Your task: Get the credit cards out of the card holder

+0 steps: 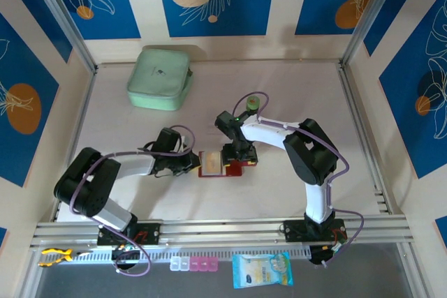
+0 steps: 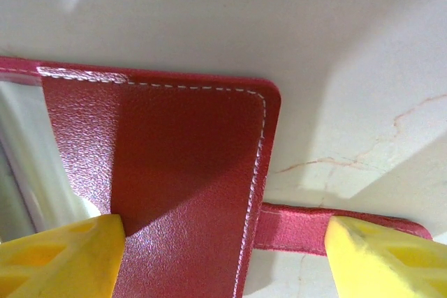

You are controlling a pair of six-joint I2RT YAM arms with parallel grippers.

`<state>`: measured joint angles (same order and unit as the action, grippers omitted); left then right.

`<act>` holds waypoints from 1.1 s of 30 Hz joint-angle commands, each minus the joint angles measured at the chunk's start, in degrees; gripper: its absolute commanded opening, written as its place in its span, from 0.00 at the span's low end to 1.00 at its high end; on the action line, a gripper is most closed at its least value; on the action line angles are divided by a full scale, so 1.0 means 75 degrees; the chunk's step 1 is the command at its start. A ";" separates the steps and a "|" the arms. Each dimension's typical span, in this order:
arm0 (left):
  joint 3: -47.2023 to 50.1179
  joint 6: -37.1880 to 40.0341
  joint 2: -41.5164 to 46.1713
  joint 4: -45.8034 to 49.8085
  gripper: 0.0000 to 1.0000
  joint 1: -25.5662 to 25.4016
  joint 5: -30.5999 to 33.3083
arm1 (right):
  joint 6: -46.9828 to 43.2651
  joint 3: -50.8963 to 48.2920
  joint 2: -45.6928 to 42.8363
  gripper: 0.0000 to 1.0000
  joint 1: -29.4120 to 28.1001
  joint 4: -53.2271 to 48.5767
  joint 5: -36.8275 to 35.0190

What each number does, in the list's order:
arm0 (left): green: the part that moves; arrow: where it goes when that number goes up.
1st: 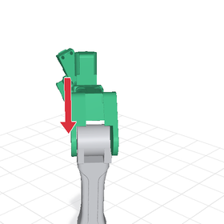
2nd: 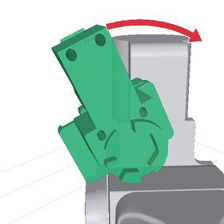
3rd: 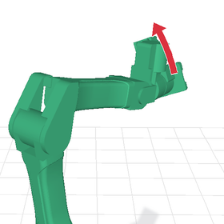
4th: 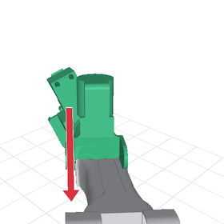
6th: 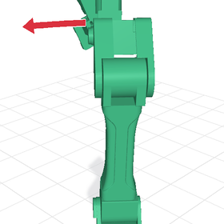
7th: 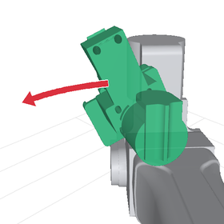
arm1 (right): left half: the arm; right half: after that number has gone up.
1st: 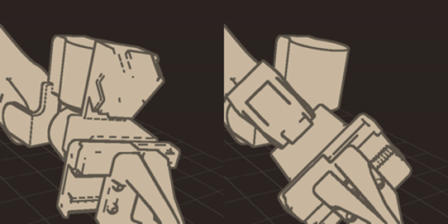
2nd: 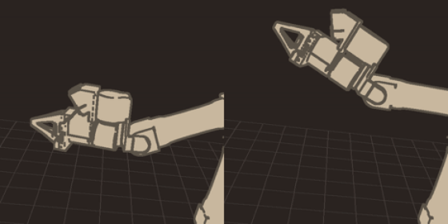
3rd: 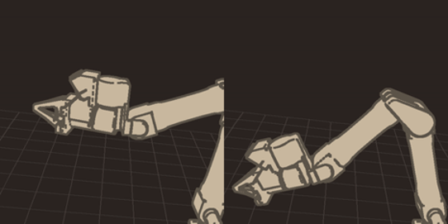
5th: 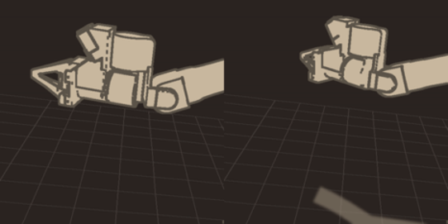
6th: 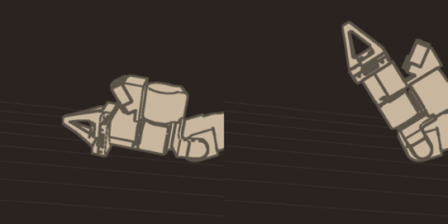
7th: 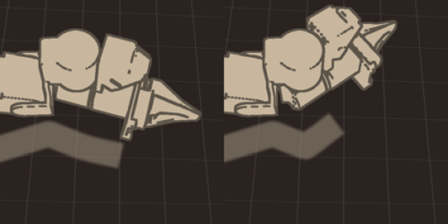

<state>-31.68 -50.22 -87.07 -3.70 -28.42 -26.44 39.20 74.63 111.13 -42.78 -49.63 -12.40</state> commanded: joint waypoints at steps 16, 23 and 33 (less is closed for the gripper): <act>-0.1197 0.0655 0.0416 0.1255 0.19 -0.0212 -0.0060 | 0.0023 -0.0096 0.0498 0.76 -0.0231 -0.0202 -0.0151; -0.1703 0.0503 -0.0370 0.0984 0.17 -0.0689 -0.0300 | 0.0068 -0.0068 0.0462 0.76 -0.0260 -0.0262 -0.0198; -0.1557 0.1005 -0.0730 0.1423 0.15 -0.0703 0.0358 | 0.0058 0.0014 0.0481 0.76 -0.0318 -0.0363 -0.0244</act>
<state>-43.03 -44.84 -90.91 4.32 -33.52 -25.19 39.42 75.37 111.57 -44.18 -50.17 -13.72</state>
